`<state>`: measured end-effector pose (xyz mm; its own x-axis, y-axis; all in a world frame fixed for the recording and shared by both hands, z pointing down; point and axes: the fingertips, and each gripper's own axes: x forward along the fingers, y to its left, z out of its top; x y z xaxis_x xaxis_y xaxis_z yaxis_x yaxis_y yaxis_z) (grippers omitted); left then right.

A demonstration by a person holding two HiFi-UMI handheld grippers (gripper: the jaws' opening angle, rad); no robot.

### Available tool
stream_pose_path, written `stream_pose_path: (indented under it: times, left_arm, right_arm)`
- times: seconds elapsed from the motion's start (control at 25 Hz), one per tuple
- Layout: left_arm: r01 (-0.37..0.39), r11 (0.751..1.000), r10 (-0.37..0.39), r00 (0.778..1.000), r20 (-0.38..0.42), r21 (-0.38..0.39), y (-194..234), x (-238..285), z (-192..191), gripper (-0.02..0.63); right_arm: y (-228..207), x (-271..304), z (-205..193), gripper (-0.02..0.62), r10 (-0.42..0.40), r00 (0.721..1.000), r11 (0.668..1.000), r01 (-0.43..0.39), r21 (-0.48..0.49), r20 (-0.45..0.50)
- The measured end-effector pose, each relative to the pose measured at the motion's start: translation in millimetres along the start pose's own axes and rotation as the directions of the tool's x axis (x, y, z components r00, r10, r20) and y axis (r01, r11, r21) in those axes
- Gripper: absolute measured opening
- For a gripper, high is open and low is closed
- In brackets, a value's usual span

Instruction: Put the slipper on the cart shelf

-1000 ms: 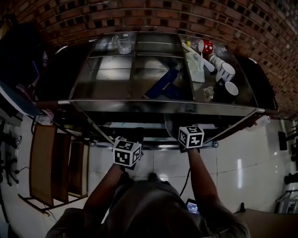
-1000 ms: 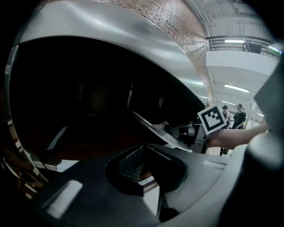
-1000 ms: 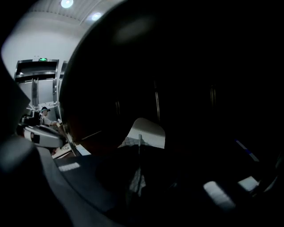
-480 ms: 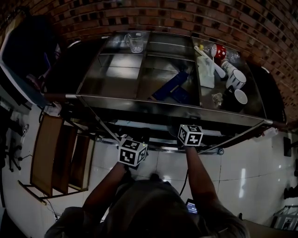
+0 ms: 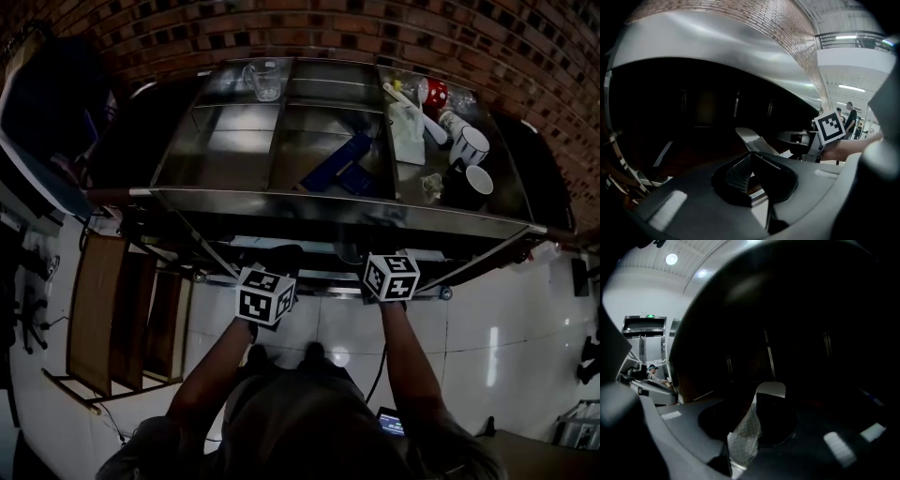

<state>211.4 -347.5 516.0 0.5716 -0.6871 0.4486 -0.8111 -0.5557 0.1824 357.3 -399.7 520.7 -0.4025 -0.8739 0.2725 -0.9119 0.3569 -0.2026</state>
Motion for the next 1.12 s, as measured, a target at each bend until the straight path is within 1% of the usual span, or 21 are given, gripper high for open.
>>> stream_pose_path:
  times: [0.12, 0.24, 0.36, 0.48, 0.6, 0.68, 0.84, 0.88, 1.04, 1.12]
  left_arm:
    - [0.016, 1.000, -0.016, 1.000, 0.020, 0.005, -0.9, -5.0, 6.0, 0.008]
    - [0.054, 0.998, -0.055, 0.998, 0.038, 0.024, -7.9, -15.9, 10.5, 0.008]
    - [0.090, 0.994, -0.092, 0.995, 0.046, 0.059, -10.3, -30.9, 15.1, 0.008]
    - [0.120, 0.990, -0.126, 0.990, 0.070, 0.075, -10.8, -50.9, 22.8, 0.008]
    - [0.151, 0.985, -0.159, 0.981, 0.109, 0.082, -10.7, -72.4, 34.6, 0.008]
    - [0.176, 0.979, -0.188, 0.975, 0.121, 0.103, -11.9, -86.9, 39.1, 0.008]
    - [0.224, 0.965, -0.240, 0.964, 0.118, 0.137, -16.1, -114.8, 34.7, 0.008]
    - [0.235, 0.962, -0.252, 0.961, 0.118, 0.138, -17.7, -120.4, 32.8, 0.008]
    - [0.284, 0.949, -0.301, 0.945, 0.127, 0.141, -28.3, -139.7, 29.6, 0.008]
    - [0.303, 0.941, -0.323, 0.937, 0.131, 0.149, -32.8, -147.5, 28.9, 0.008]
  right_arm:
    - [11.6, -18.3, 9.4, 0.071, -0.004, 1.000, 1.000, 0.005, -0.023, 0.019]
    - [24.5, -41.6, 18.0, 0.071, -0.017, 0.999, 0.998, 0.018, -0.055, 0.033]
    - [42.8, -59.9, 26.2, 0.071, -0.041, 0.997, 0.998, 0.044, -0.052, 0.059]
    - [65.2, -76.2, 32.8, 0.068, -0.060, 0.995, 0.997, 0.064, -0.053, 0.085]
    - [89.4, -91.6, 39.8, 0.061, -0.079, 0.990, 0.994, 0.086, -0.061, 0.115]
    - [106.9, -99.3, 42.1, 0.057, -0.087, 0.987, 0.993, 0.096, -0.063, 0.133]
    - [141.0, -112.8, 38.4, 0.024, -0.101, 0.983, 0.993, 0.110, -0.051, 0.152]
    - [148.0, -116.8, 37.5, 0.001, -0.106, 0.982, 0.993, 0.114, -0.043, 0.157]
    - [173.4, -132.3, 37.9, 0.000, -0.100, 0.980, 0.995, 0.103, -0.007, 0.174]
    - [185.3, -139.0, 38.7, 0.000, -0.103, 0.978, 0.994, 0.107, -0.011, 0.181]
